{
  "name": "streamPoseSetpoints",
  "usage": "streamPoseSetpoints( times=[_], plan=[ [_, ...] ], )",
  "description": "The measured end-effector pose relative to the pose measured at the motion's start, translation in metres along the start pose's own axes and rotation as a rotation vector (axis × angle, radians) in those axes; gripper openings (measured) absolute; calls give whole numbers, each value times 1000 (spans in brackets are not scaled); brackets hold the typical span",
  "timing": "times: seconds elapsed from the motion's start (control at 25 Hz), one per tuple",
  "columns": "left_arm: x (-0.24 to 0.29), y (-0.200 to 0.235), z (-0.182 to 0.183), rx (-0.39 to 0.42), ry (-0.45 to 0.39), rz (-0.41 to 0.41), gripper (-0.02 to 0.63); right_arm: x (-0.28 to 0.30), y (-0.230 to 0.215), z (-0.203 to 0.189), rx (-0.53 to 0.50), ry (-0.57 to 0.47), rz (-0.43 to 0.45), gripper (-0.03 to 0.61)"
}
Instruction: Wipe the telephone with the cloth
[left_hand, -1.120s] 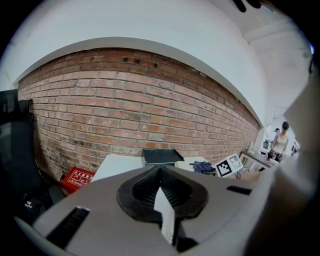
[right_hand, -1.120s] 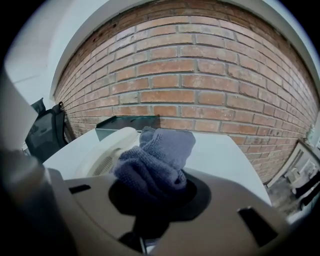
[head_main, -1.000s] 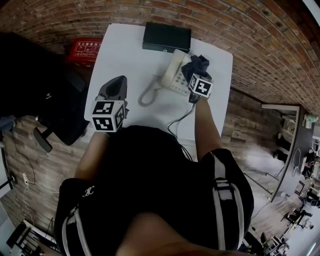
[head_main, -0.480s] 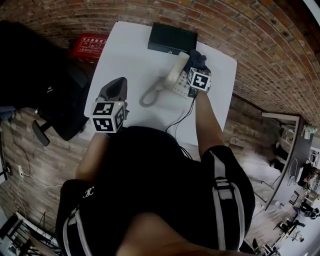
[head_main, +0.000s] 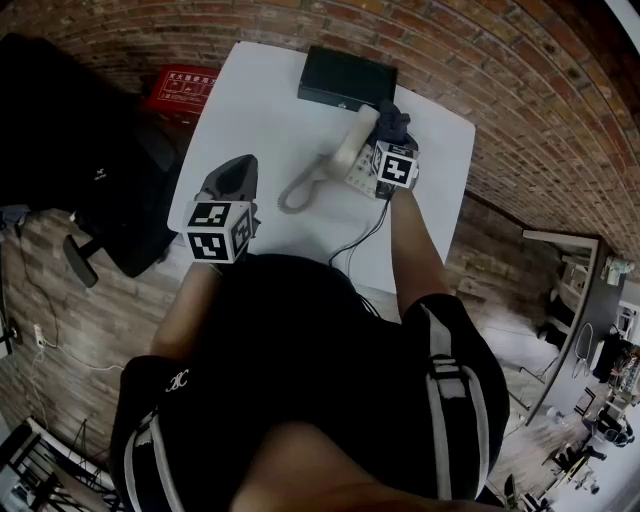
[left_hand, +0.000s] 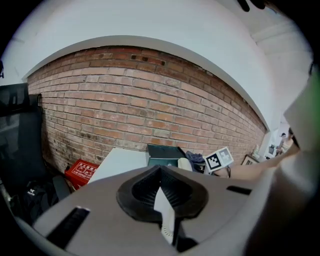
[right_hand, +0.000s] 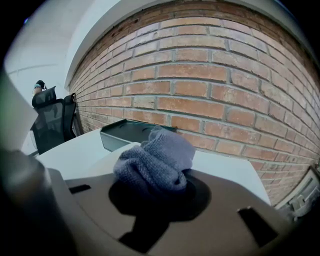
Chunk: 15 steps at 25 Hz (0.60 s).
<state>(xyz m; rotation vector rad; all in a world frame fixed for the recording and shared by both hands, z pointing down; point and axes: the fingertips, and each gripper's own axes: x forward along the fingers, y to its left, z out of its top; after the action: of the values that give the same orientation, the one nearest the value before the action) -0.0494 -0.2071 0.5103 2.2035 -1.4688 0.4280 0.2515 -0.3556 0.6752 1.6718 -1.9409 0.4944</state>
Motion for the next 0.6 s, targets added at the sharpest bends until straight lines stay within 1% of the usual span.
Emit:
streamPoseSetpoints(
  times=[0.2,0.32,0.44,0.6],
  plan=[
    [-1,8,-3,-9,6,8,-6,-6,8,-6,-39,-7,1,61],
    [1,15,-1,-20,2,1,-6,-10,16,-11,-43,-2,-1,61],
    [8,15,1,-21,4,-23,-6,-15,25,-17,-69,8,-4,61],
    [20,5,5,-6,7,-74,-6,-24,36,-28,-90,20,9,61]
  ],
)
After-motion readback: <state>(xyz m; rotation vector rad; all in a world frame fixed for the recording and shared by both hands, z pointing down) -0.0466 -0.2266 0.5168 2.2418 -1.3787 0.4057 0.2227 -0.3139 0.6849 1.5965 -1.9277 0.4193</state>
